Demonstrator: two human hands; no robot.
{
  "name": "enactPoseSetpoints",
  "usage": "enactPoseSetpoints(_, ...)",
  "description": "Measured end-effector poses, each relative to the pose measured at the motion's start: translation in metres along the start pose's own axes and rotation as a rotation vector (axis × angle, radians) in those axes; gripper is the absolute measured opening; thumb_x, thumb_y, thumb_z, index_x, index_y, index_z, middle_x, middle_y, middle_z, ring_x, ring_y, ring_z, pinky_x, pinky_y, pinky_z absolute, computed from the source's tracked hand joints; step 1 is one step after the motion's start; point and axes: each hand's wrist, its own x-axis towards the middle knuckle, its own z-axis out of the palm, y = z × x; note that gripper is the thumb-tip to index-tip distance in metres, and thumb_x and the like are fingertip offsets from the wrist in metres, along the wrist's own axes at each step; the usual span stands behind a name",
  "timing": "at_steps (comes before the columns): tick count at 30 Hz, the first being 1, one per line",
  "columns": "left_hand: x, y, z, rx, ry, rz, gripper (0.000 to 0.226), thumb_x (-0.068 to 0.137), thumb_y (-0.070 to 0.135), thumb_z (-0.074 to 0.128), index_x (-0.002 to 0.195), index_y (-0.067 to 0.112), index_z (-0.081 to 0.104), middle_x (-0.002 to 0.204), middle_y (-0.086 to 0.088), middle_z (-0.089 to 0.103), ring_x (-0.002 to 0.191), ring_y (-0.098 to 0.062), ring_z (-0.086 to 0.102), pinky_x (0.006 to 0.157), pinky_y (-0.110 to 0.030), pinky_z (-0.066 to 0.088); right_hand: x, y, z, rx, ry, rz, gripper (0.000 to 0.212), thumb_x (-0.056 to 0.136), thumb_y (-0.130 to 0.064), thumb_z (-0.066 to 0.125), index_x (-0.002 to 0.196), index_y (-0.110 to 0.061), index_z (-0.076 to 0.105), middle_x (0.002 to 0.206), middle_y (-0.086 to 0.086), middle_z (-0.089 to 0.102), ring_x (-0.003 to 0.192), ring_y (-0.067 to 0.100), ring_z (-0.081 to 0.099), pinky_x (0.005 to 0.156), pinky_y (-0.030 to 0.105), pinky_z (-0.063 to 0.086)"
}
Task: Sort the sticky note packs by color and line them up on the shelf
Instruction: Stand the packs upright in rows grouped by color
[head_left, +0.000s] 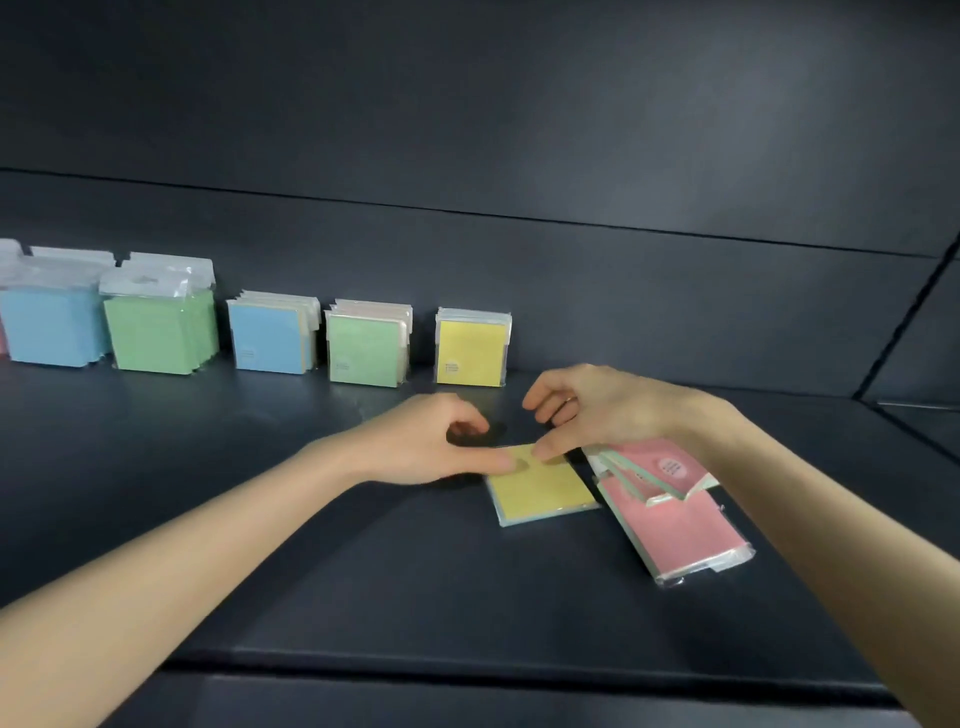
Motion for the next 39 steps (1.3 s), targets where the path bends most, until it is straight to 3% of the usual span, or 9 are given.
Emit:
enactPoseSetpoints(5, -0.010, 0.009, 0.012, -0.048, 0.004, -0.044, 0.049, 0.070, 0.053, 0.074, 0.106, 0.023, 0.061, 0.106, 0.008, 0.060, 0.100, -0.010, 0.054, 0.090, -0.031, 0.047, 0.001, 0.001, 0.005, -0.090, -0.098, 0.002, 0.058, 0.068, -0.033, 0.081, 0.120, -0.029, 0.055, 0.100, -0.015, 0.059, 0.099, 0.007, 0.059, 0.096, 0.031, 0.048)
enactPoseSetpoints(8, -0.010, 0.011, 0.005, -0.302, 0.049, -0.059, 0.041, 0.069, 0.027, 0.083, 0.100, 0.019, 0.058, 0.095, 0.003, 0.066, 0.081, -0.012, 0.064, 0.080, -0.032, 0.052, 0.006, -0.001, 0.004, -0.093, -0.011, -0.051, 0.038, 0.061, -0.041, 0.079, 0.095, -0.038, 0.062, 0.091, -0.015, 0.060, 0.087, 0.005, 0.059, 0.087, 0.034, 0.049)
enactPoseSetpoints(12, -0.005, 0.007, -0.007, -0.520, 0.245, -0.063, 0.051, 0.071, 0.004, 0.079, 0.110, 0.022, 0.052, 0.096, -0.002, 0.061, 0.076, -0.013, 0.063, 0.082, -0.031, 0.052, 0.017, -0.007, 0.000, 0.121, 0.145, -0.142, 0.029, 0.071, -0.017, 0.080, 0.084, -0.027, 0.057, 0.082, -0.007, 0.058, 0.074, 0.011, 0.055, 0.073, 0.026, 0.046)
enactPoseSetpoints(17, 0.013, -0.010, -0.021, -0.498, 0.243, -0.157, 0.053, 0.072, 0.011, 0.080, 0.116, 0.015, 0.051, 0.100, -0.006, 0.065, 0.089, -0.022, 0.067, 0.087, -0.034, 0.052, 0.039, -0.008, 0.003, 0.268, 0.219, -0.137, 0.028, 0.075, -0.011, 0.078, 0.084, -0.021, 0.053, 0.080, -0.001, 0.057, 0.075, 0.016, 0.055, 0.071, 0.027, 0.046)
enactPoseSetpoints(21, 0.026, -0.020, -0.029, -0.542, 0.226, -0.164, 0.042, 0.075, 0.007, 0.077, 0.109, 0.011, 0.054, 0.101, -0.015, 0.064, 0.076, -0.023, 0.063, 0.075, -0.032, 0.055, 0.051, -0.010, 0.002, 0.446, 0.217, -0.117, 0.027, 0.078, -0.002, 0.073, 0.087, -0.012, 0.050, 0.074, 0.000, 0.058, 0.068, 0.014, 0.059, 0.061, 0.022, 0.050)
enactPoseSetpoints(27, 0.040, -0.026, -0.049, -0.615, 0.375, -0.018, 0.034, 0.073, 0.003, 0.077, 0.102, 0.012, 0.061, 0.087, -0.003, 0.067, 0.073, -0.011, 0.060, 0.067, -0.012, 0.048, 0.066, -0.003, -0.002, 0.418, 0.202, -0.075, 0.032, 0.078, -0.009, 0.074, 0.101, -0.008, 0.053, 0.081, 0.007, 0.063, 0.074, 0.017, 0.056, 0.080, 0.029, 0.047)
enactPoseSetpoints(33, 0.053, -0.037, -0.042, -0.667, 0.367, -0.055, 0.051, 0.072, 0.014, 0.080, 0.115, 0.018, 0.053, 0.103, -0.002, 0.065, 0.090, -0.017, 0.064, 0.080, -0.028, 0.053, 0.070, -0.004, -0.005, 0.582, 0.243, -0.127, 0.017, 0.082, 0.001, 0.067, 0.093, -0.006, 0.056, 0.076, 0.010, 0.063, 0.071, 0.019, 0.060, 0.067, 0.018, 0.054)
enactPoseSetpoints(36, 0.054, -0.042, -0.040, -0.675, 0.314, -0.062, 0.041, 0.076, 0.004, 0.075, 0.110, 0.010, 0.053, 0.093, -0.010, 0.066, 0.076, -0.021, 0.066, 0.073, -0.036, 0.058, 0.073, -0.003, -0.007, 0.675, 0.245, -0.082, 0.018, 0.082, 0.000, 0.068, 0.084, -0.008, 0.053, 0.079, 0.006, 0.069, 0.070, 0.017, 0.067, 0.068, 0.023, 0.058)
enactPoseSetpoints(39, 0.064, -0.046, -0.046, -0.449, 0.348, 0.031, 0.027, 0.078, 0.004, 0.072, 0.100, 0.013, 0.058, 0.086, -0.006, 0.069, 0.067, -0.018, 0.061, 0.068, -0.035, 0.052, 0.081, 0.001, -0.004, 0.415, 0.281, 0.011, 0.020, 0.078, -0.013, 0.074, 0.081, -0.009, 0.055, 0.079, 0.005, 0.068, 0.072, 0.017, 0.065, 0.072, 0.028, 0.056)
